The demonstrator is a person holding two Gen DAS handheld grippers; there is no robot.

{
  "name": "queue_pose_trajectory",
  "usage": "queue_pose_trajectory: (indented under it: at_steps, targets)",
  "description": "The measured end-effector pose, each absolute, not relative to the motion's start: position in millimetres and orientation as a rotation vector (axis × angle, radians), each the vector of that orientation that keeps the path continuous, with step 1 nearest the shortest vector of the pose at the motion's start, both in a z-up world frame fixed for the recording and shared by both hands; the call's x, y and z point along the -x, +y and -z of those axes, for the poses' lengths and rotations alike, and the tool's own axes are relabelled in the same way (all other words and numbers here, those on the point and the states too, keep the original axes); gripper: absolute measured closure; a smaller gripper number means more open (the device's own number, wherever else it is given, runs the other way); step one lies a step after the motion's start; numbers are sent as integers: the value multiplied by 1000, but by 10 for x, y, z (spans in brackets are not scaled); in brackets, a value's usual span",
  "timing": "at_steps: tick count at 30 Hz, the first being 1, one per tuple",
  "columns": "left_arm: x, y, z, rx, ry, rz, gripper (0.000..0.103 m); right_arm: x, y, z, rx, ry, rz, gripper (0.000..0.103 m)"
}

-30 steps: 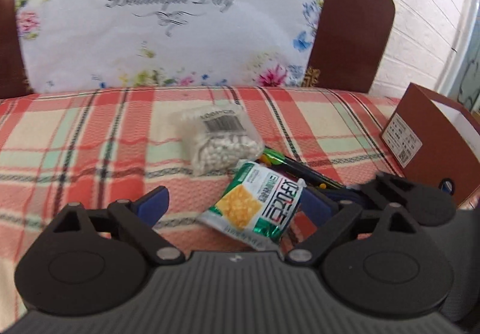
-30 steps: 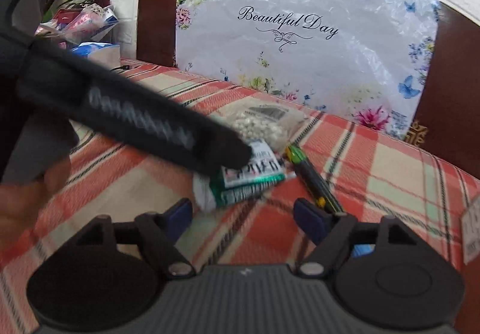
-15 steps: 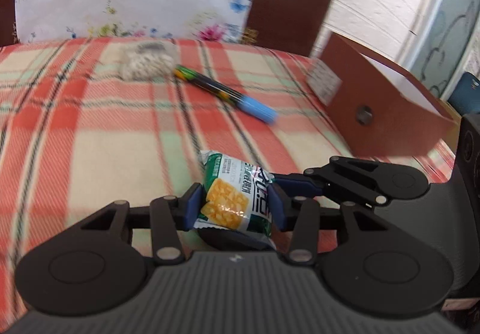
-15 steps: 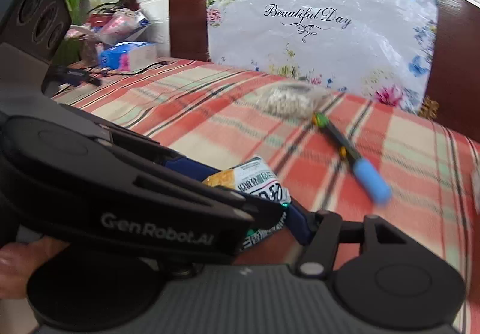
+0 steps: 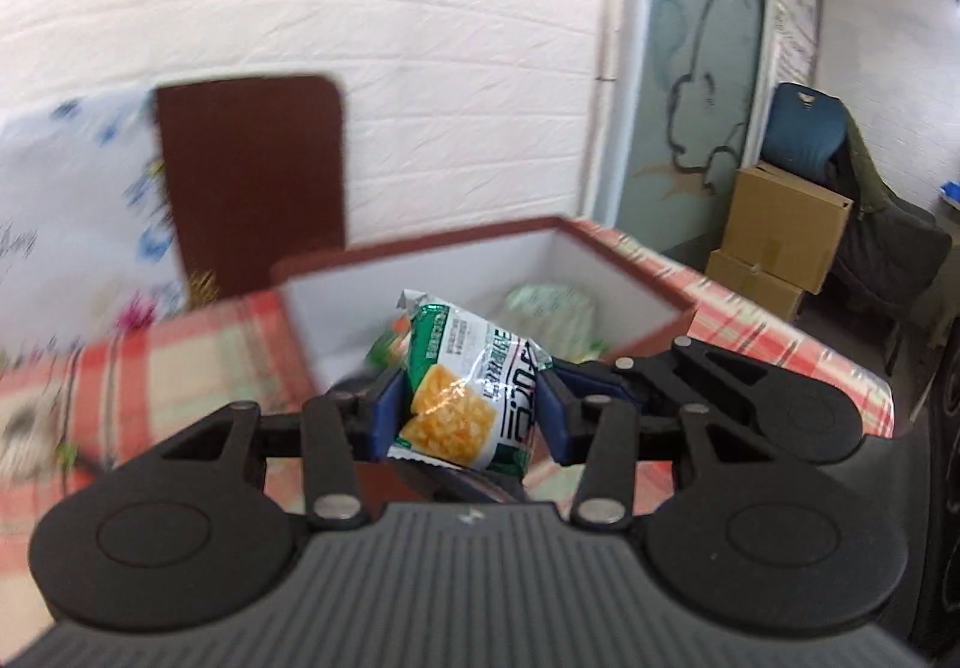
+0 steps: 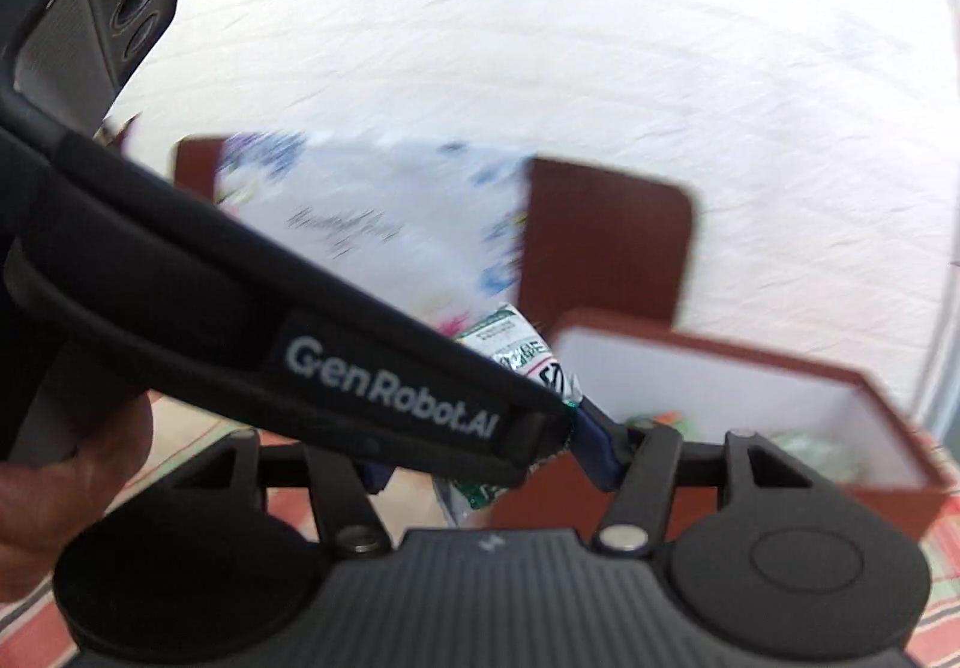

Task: Organize objects
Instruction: 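Drop the green snack packet into the brown box, opening the left gripper, then move the right gripper over the blue-capped marker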

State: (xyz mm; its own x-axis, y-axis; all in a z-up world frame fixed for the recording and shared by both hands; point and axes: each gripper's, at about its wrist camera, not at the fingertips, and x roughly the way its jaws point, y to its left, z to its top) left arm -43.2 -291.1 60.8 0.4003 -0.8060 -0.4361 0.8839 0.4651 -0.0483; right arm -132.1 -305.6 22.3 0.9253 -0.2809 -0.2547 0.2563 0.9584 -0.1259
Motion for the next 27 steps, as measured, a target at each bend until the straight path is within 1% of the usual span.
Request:
queue_pose_trajectory:
  at_steps: [4,5,6,7,8,9,11,13,19,22,27]
  targets:
    - [420,-3590,-620,-258,424,1089,53,1221,-3586,-276,93,275,368,45]
    - [412,-3750,-586,-280,424,1075,50,1149,-3714,-251,97,289,388,44]
    - [391,-3897,-547,-303,422,1044,46,1052,-3842,-212,101,311,416,41]
    - [339,-4004,-506,-306,442,1003,44,957,-3960,-168,99,340,443,38]
    - [279,-4041,-483,-311,471,946,44,879,-4092,-121,71,371,461,30]
    - [222,-4068,-479,-307,503,896,44,836,-4191,-85,41,395,477,32]
    - [161,-3968,-501,-252,536,882,44,902,-4265,-56,-8,376,489,34]
    - [176,-3843,-528,-240,528,853,44,1037,-4257,-53,-55,335,479,34]
    - [497,-3415,-508,-268,519,814,44,1502,-4056,-21,-218,246,508,35]
    - [647,-3209,-438,-285,540,799,44,1623,-3974,1,-301,266,474,34]
    - [687,-2910,-340,-278,601,733,42,1781,-3733,30,-303,352,438,34]
